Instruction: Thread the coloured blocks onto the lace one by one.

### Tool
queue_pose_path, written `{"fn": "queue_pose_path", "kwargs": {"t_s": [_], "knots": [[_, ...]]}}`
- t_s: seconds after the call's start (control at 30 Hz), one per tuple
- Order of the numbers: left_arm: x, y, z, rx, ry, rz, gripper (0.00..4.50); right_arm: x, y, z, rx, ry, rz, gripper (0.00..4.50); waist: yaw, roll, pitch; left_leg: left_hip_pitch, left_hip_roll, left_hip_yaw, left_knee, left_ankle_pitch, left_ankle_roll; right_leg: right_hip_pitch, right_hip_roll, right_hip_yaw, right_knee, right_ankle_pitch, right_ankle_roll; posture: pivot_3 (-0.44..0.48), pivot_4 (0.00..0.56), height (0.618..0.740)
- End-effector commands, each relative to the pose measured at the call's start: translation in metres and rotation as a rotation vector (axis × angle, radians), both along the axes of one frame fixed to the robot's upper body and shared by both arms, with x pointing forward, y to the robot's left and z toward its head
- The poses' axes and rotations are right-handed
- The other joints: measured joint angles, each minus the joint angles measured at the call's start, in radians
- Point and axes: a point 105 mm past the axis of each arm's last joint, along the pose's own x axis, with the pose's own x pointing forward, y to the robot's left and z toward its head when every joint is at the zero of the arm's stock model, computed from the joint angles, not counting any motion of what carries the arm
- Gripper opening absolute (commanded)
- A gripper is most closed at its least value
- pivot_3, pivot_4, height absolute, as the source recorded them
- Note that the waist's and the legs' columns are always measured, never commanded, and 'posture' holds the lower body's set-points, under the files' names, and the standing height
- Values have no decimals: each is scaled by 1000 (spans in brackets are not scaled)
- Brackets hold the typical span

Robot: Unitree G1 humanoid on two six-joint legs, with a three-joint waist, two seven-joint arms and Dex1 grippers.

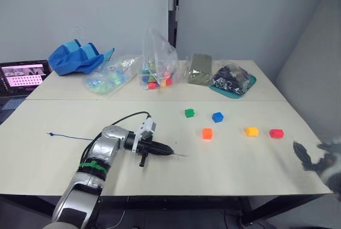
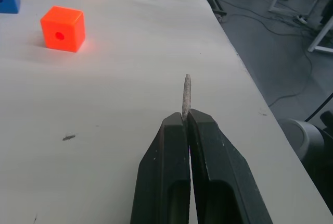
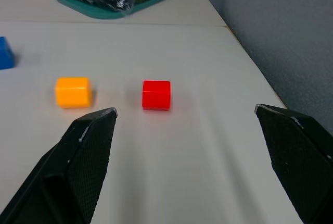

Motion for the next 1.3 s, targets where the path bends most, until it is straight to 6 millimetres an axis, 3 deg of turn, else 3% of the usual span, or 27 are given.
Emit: {"fn": "queue_pose_path", "kwargs": {"t_s": [0.03, 0.17, 0.33, 0.47, 0.8, 0.97, 1.3], "knots": [[0, 5, 8, -17, -31, 36, 46, 24, -12, 6, -4, 24, -24, 4500, 1, 0, 0, 0, 0, -1, 0, 0, 0, 0, 0, -1, 0, 0, 0, 0, 150, 740], [-3, 10, 6, -19, -40, 71, 46, 64, -23, -5, 35, 57, -33, 4500, -3, 0, 0, 1, 0, 0, 0, 0, 0, 1, 0, 0, 0, 0, 0, 0, 150, 740], [-3, 14, 8, -28, -53, 114, 46, 92, -21, -14, 36, 78, 16, 4500, 2, 1, 0, 0, 0, 0, 0, 0, 0, 1, 0, -1, -1, 0, 0, 0, 150, 740], [-5, 19, 7, -27, -57, 140, 46, 104, -15, -21, 9, 101, 48, 4500, -3, 1, 0, 1, -1, 0, -1, 0, 0, 1, -1, -1, -1, 0, 0, 0, 150, 740], [-10, 24, 3, -24, -56, 178, 46, 113, -7, -30, 27, 105, 71, 4500, 0, 1, 0, 1, -1, -1, -1, 0, 0, 1, -1, -1, -1, 0, 0, 0, 150, 740], [-10, 25, 2, -20, -56, 182, 46, 114, -6, -17, 29, 54, 91, 4500, -2, 1, 0, 1, -1, 0, -1, 0, 0, 1, -1, -1, -1, 0, 0, 0, 150, 740], [-10, 23, -2, -8, -51, 168, 46, 105, -24, 11, 60, -25, 58, 4500, -3, 1, 0, 1, -1, 0, -1, 0, 0, 1, -1, -1, -1, 0, 0, 0, 150, 740]]}}
